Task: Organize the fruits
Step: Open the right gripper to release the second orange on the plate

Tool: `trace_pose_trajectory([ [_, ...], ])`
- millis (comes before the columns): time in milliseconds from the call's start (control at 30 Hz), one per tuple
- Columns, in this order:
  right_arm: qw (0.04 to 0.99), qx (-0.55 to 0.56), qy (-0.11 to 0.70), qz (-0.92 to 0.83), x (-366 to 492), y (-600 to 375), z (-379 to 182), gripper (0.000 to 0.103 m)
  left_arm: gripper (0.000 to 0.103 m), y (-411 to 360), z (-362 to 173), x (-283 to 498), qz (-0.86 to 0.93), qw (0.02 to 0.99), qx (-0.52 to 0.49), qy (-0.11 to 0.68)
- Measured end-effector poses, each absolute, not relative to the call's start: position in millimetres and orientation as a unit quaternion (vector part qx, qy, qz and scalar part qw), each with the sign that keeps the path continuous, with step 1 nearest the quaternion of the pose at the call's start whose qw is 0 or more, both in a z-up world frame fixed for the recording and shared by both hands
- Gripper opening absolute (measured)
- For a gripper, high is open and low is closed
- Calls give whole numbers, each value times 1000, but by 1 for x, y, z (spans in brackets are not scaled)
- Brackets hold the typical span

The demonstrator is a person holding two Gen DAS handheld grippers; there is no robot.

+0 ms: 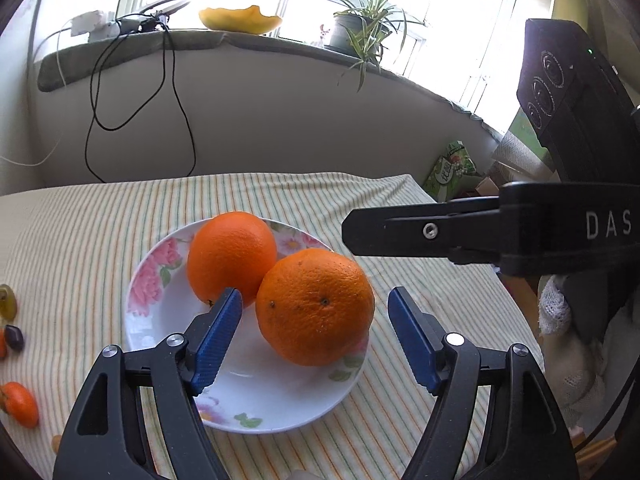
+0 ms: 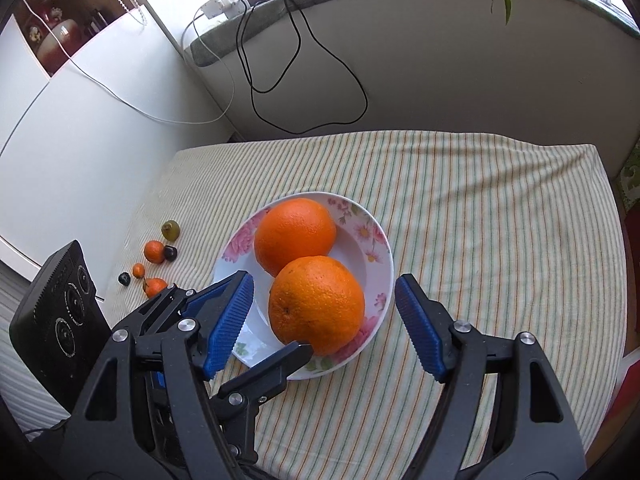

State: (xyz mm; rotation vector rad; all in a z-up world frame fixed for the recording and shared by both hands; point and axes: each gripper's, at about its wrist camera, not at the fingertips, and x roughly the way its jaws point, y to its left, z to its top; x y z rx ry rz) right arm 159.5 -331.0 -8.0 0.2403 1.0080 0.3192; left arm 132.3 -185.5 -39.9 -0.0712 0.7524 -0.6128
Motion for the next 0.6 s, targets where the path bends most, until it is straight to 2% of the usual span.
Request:
trace_pose_trajectory([
  [600,898,92,404,149,125,-301,16,76,76,-134,-23,107,-270,903,-20,333],
])
